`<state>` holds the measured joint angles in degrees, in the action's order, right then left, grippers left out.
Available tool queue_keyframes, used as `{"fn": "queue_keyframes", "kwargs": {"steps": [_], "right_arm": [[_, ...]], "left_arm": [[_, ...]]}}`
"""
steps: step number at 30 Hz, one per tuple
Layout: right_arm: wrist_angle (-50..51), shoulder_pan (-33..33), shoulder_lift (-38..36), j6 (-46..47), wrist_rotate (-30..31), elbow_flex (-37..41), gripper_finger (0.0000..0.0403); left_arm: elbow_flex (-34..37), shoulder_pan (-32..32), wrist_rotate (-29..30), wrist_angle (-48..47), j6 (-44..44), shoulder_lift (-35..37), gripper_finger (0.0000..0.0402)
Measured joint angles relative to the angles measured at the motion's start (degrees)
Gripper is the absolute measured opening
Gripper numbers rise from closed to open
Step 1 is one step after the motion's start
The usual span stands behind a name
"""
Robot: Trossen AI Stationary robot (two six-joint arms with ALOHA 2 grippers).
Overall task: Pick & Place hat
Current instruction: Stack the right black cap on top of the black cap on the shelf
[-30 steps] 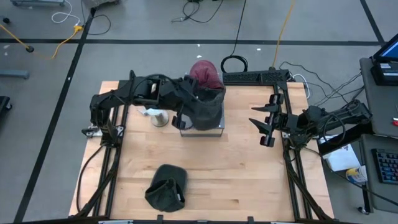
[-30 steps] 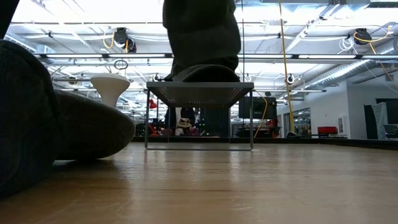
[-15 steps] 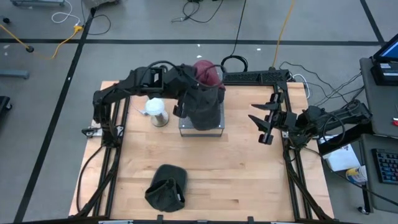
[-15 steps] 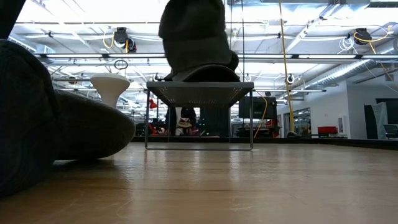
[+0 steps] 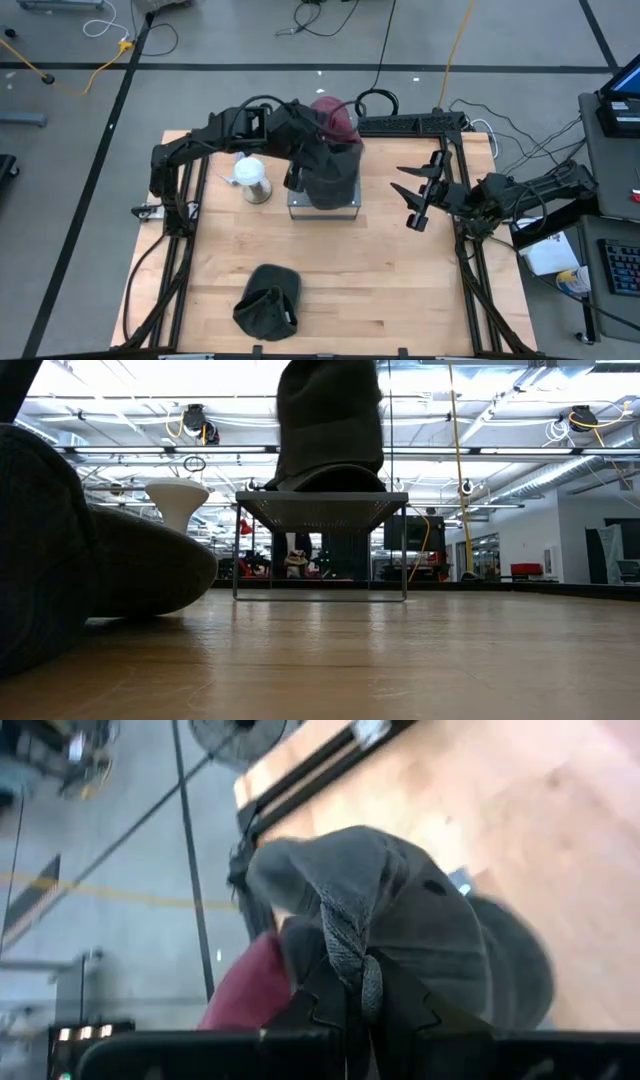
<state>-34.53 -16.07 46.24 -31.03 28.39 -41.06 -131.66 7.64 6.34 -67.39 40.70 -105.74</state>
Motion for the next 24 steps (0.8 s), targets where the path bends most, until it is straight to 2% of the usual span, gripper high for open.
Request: {"fn": "queue_keyframes", "kwargs": {"steps": [3,7,14,22,24], "right_arm": [[-0.6,0.0,0.2,-0.2,0.3,0.0,0.0160],[-0.8,0.0,0.2,-0.2,0.2,0.0,0.0160],[-0.8,0.0,0.2,-0.1,0.1,0.0,0.0160],[-0.9,0.0,0.2,-0.1,0.1,0.0,0.0160],[-1.0,0.0,0.2,-0.1,0.1,0.0,0.0160]], "left_arm": [[0.0,-1.1,-0.1,0.0,-0.5,0.5,0.0020],[0.0,-1.2,4.1,-1.4,-2.4,0.6,0.0020],[0.1,0.2,4.6,-1.9,-3.5,-0.3,0.0020],[0.0,1.1,4.5,-4.1,-4.9,-3.9,0.0020],[0.1,1.3,7.0,-4.3,-5.4,-5.4,0.0020]]}}
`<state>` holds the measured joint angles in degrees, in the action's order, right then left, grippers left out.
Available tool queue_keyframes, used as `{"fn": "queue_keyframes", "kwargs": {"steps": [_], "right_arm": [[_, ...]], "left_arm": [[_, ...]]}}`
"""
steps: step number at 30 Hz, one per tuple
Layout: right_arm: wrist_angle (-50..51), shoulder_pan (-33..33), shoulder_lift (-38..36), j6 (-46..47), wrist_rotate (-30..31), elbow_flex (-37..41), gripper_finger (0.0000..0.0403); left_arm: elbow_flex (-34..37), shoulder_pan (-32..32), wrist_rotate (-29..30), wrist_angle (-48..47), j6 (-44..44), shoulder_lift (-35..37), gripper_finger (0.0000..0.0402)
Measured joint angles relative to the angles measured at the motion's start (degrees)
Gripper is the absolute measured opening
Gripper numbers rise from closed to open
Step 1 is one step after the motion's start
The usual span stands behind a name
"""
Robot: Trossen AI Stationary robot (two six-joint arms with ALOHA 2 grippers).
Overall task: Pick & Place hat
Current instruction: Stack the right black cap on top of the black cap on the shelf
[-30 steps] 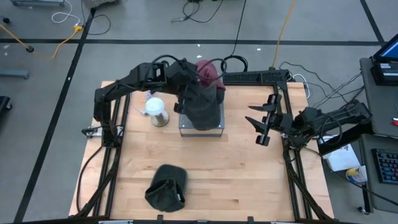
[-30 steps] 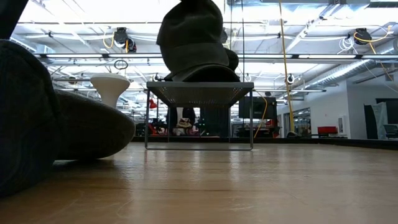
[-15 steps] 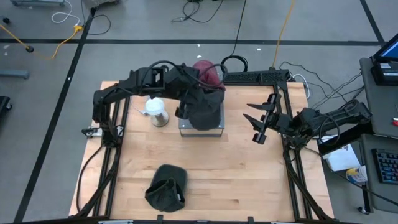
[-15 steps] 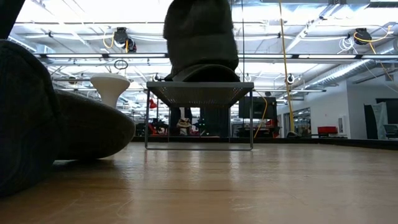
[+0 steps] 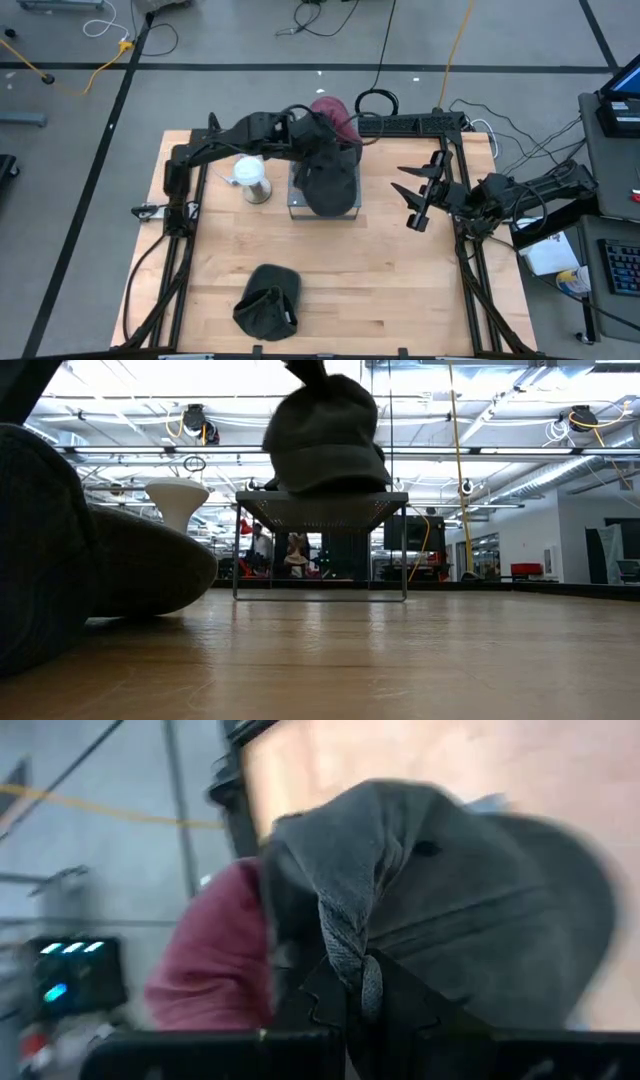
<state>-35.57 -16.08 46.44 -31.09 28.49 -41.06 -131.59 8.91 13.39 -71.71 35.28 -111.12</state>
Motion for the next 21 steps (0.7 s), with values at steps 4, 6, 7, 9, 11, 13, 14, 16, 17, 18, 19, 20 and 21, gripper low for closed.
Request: {"fn": "queue_keyframes", "kwargs": {"steps": [4,6,7,9,11,13,14,16,17,18,19,20,21], "right_arm": [[-0.1,-0.1,0.0,0.2,0.0,0.0,0.0160],[-0.2,-0.1,0.0,0.2,-0.1,0.0,0.0160],[-0.2,-0.1,0.0,0.4,-0.2,0.0,0.0160],[-0.2,-0.1,0.0,0.4,-0.2,0.0,0.0160],[-0.2,-0.1,0.0,0.4,-0.2,0.0,0.0160],[-0.2,-0.1,0.0,0.4,-0.2,0.0,0.0160],[-0.2,-0.1,0.0,0.4,-0.2,0.0,0.0160],[-0.1,-0.1,0.0,0.4,-0.2,0.0,0.0160],[-0.1,-0.1,0.0,0.6,-0.2,0.0,0.0160],[0.0,-0.1,0.0,1.0,-0.2,0.0,0.0160],[0.0,-0.1,0.0,1.8,-0.2,0.0,0.0160],[0.2,-0.1,0.0,2.3,-0.2,0.0,0.0160],[0.4,-0.1,0.0,2.7,-0.2,0.0,0.0160]], "left_arm": [[0.0,0.1,4.5,1.5,-0.9,-1.4,0.0020],[0.0,0.1,6.5,1.7,-0.9,-1.4,0.0020],[0.0,0.2,7.5,1.4,-0.9,-1.4,0.0020],[0.0,0.2,9.3,1.6,0.2,-1.4,0.0020],[0.0,0.4,10.2,1.8,1.3,-1.4,0.0020],[0.0,0.7,10.5,2.0,1.2,-1.4,0.0020],[0.0,0.8,10.5,2.0,1.0,-1.4,0.0020],[-0.1,0.9,10.8,2.0,0.7,-2.1,0.0020],[-0.1,0.9,11.4,1.9,0.5,-2.5,0.0020],[-0.1,0.9,12.2,1.7,0.0,-2.8,0.0020],[-0.1,0.9,12.9,1.6,-0.3,-3.5,0.0020],[-0.1,0.9,13.2,1.8,-0.6,-4.1,0.0020],[-0.1,0.9,13.2,1.6,-1.2,-4.4,0.0020]]}}
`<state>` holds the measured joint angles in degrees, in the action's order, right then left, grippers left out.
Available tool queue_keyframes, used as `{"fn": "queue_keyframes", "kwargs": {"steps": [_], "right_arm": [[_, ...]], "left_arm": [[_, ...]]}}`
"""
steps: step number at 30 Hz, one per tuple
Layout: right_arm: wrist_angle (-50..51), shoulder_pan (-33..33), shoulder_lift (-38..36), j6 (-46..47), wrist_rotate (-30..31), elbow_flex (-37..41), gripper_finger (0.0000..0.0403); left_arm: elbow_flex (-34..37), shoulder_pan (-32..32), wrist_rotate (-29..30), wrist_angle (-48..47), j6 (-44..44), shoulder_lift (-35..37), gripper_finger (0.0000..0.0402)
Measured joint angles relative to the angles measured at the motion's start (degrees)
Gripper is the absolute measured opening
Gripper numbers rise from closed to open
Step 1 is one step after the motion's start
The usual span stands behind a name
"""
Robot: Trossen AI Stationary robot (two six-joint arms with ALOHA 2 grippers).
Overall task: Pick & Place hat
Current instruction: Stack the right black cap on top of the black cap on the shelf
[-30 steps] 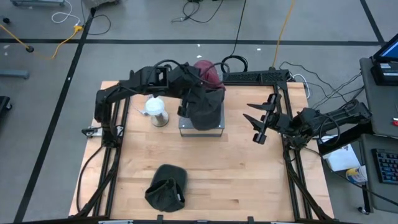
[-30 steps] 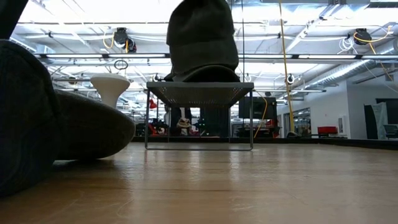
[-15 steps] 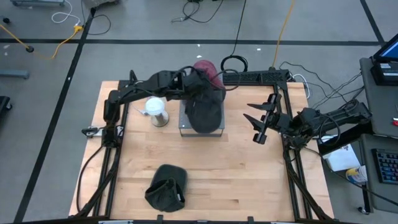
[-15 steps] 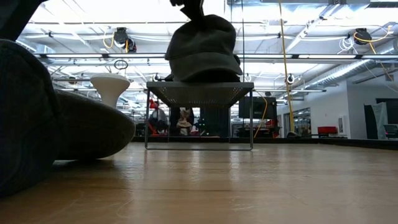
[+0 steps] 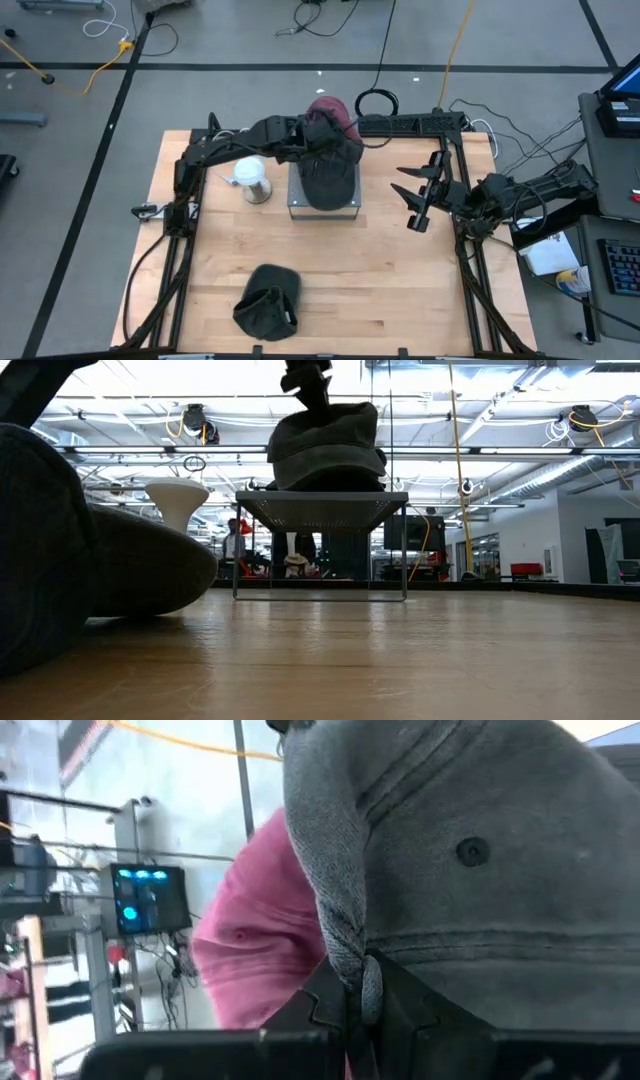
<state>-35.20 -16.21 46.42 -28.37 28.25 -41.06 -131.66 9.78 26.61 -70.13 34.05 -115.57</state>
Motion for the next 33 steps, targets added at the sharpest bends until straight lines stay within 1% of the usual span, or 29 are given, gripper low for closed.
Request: {"fn": "queue_keyframes", "kwargs": {"steps": [2,6,15,17,22,27,33], "right_arm": [[0.5,0.0,0.0,0.2,-0.3,0.0,0.0160],[1.0,0.0,0.2,0.6,-2.9,0.0,0.0160],[1.7,0.0,0.5,0.7,-3.0,0.0,0.0160],[1.7,0.0,0.6,0.5,-3.0,0.0,0.0160],[2.2,0.0,0.6,0.3,-3.0,0.0,0.0160],[2.4,0.0,0.6,0.5,-3.0,0.0,0.0160],[2.6,0.0,0.6,0.4,-2.9,0.0,0.0160]], "left_arm": [[0.0,0.0,0.7,-0.4,-1.6,-1.0,0.0020],[0.0,0.0,2.3,-0.9,-3.9,-3.1,0.0020],[0.1,0.7,3.8,-2.2,-9.0,-6.1,0.0020],[0.2,1.0,3.8,-2.7,-10.3,-6.5,0.0026],[0.2,1.4,3.4,-3.6,-13.2,-7.3,0.0063],[0.2,1.2,3.5,-3.5,-13.8,-7.0,0.0103],[0.1,0.5,3.6,-3.3,-14.7,-6.1,0.0164]]}}
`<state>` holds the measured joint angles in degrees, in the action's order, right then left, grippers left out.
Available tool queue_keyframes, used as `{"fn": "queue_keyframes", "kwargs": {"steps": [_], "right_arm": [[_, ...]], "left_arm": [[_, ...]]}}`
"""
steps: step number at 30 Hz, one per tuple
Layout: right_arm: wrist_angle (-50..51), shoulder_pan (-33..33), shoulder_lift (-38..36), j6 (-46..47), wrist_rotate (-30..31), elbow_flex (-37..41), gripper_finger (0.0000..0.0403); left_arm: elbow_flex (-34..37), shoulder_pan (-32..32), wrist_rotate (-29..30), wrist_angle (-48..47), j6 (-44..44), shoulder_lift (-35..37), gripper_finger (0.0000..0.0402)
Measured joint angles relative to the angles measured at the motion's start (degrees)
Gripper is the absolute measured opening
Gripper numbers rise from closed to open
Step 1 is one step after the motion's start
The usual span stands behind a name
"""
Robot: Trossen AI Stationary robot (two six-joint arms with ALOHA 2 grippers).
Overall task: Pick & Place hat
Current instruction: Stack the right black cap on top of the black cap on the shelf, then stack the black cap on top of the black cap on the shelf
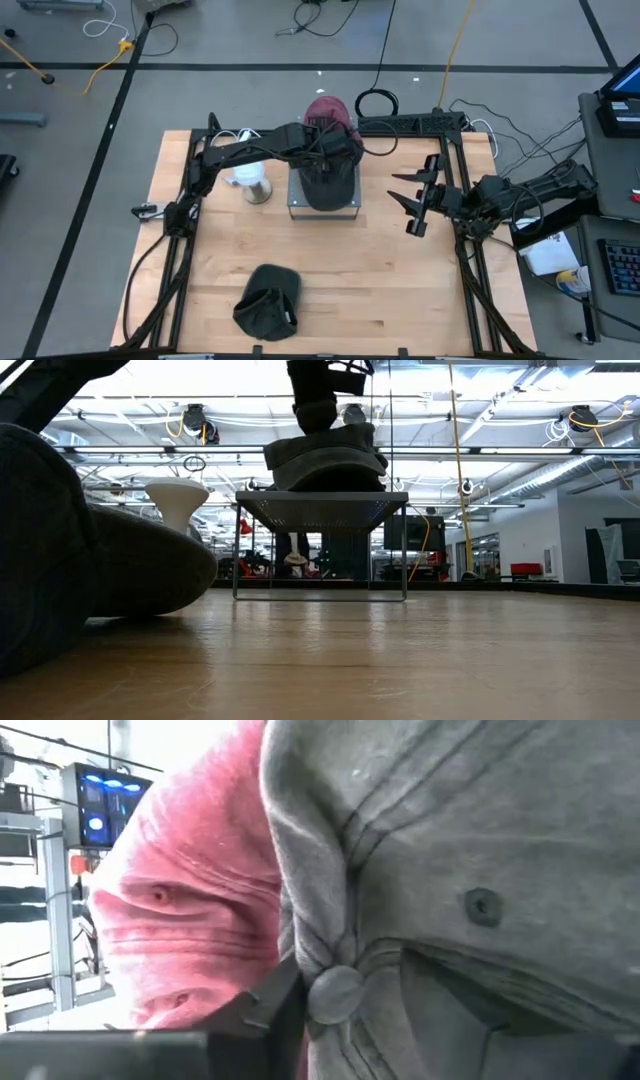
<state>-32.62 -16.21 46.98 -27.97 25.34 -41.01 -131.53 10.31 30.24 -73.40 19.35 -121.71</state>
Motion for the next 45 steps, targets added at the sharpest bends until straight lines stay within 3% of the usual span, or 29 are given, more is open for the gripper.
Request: {"fn": "queue_keyframes", "kwargs": {"steps": [8,15,25,30,38,45], "right_arm": [[0.7,0.0,0.0,0.3,0.0,0.0,0.0160],[1.3,0.0,0.0,2.5,0.1,0.0,0.0160],[3.0,0.0,0.0,9.9,0.3,0.0,0.0160],[3.5,0.0,0.0,11.0,0.3,0.0,0.0160],[4.2,0.0,0.0,11.0,0.0,0.0,0.0160],[4.2,0.0,0.0,11.0,-1.9,0.0,0.0160]], "left_arm": [[-0.2,-1.6,1.9,1.3,-0.3,3.2,0.0228],[-0.2,-3.0,3.3,1.8,-3.9,6.8,0.0248],[-0.2,-6.4,2.2,-1.7,-24.6,12.5,0.0244],[-0.2,-7.9,-5.9,-5.5,-40.3,15.4,0.0249],[-0.2,-10.7,-25.5,-15.2,-63.2,18.2,0.0253],[-0.2,-16.7,-31.7,-16.7,-76.6,19.2,0.0253]]}}
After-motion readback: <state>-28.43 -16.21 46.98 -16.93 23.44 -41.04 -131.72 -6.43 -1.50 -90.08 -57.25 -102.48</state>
